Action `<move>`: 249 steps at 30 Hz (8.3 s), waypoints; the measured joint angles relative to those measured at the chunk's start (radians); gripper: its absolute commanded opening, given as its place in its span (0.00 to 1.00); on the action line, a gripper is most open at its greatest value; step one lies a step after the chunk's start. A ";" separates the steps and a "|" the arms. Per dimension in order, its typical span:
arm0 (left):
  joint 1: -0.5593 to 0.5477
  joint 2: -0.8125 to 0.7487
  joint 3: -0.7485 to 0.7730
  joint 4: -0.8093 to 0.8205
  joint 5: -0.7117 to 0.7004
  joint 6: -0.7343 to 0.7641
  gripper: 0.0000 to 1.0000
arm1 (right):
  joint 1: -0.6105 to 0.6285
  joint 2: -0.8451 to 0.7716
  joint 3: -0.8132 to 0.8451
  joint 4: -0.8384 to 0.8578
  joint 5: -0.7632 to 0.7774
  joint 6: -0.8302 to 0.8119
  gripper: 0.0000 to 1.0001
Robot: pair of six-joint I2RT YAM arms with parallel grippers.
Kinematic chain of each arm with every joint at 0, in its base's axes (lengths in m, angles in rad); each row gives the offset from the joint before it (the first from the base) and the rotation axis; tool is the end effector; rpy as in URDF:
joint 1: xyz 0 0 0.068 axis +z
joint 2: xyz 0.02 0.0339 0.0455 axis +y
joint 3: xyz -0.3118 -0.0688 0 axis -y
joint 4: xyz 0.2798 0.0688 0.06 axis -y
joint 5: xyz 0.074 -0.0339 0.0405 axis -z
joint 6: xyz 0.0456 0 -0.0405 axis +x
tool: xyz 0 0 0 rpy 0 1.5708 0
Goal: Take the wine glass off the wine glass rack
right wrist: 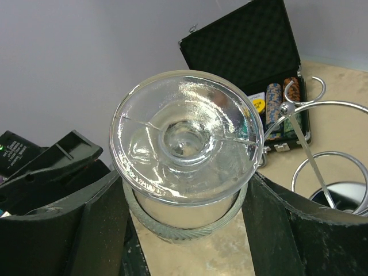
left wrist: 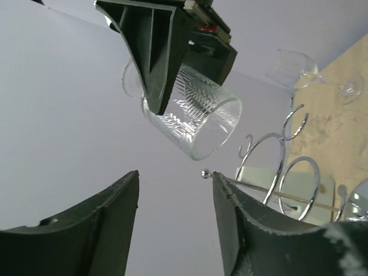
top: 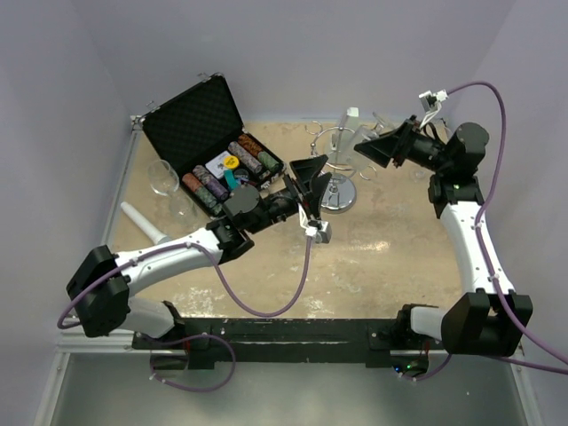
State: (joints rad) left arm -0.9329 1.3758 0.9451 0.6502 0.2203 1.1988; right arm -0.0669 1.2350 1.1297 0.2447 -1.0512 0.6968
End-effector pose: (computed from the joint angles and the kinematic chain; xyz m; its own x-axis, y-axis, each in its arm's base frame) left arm 0.2031 -0.2908 0.3829 0.8958 0.3182 -0.3104 0.2103 0.3119 0.9265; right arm 0.2995 0.0196 0.4516 -0.4228 0.3477 -0.8369 -0.7213 0.4300 0.5430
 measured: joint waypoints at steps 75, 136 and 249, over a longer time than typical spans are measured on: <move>0.067 0.281 0.320 0.027 -0.186 -0.464 0.00 | 0.047 0.103 0.000 0.012 0.001 0.063 0.98; 0.219 -0.043 0.744 -1.006 -0.047 -0.772 0.00 | -0.079 -0.143 0.116 -0.073 0.458 -0.597 0.98; 1.465 0.097 0.229 -1.695 -0.012 -0.198 0.15 | 0.230 -0.077 0.173 -0.238 0.611 -0.664 0.98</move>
State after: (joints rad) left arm 0.5320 1.4727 1.1744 -1.0451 0.2081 1.0004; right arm 0.1627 1.1584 1.3029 0.0067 -0.4400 0.0330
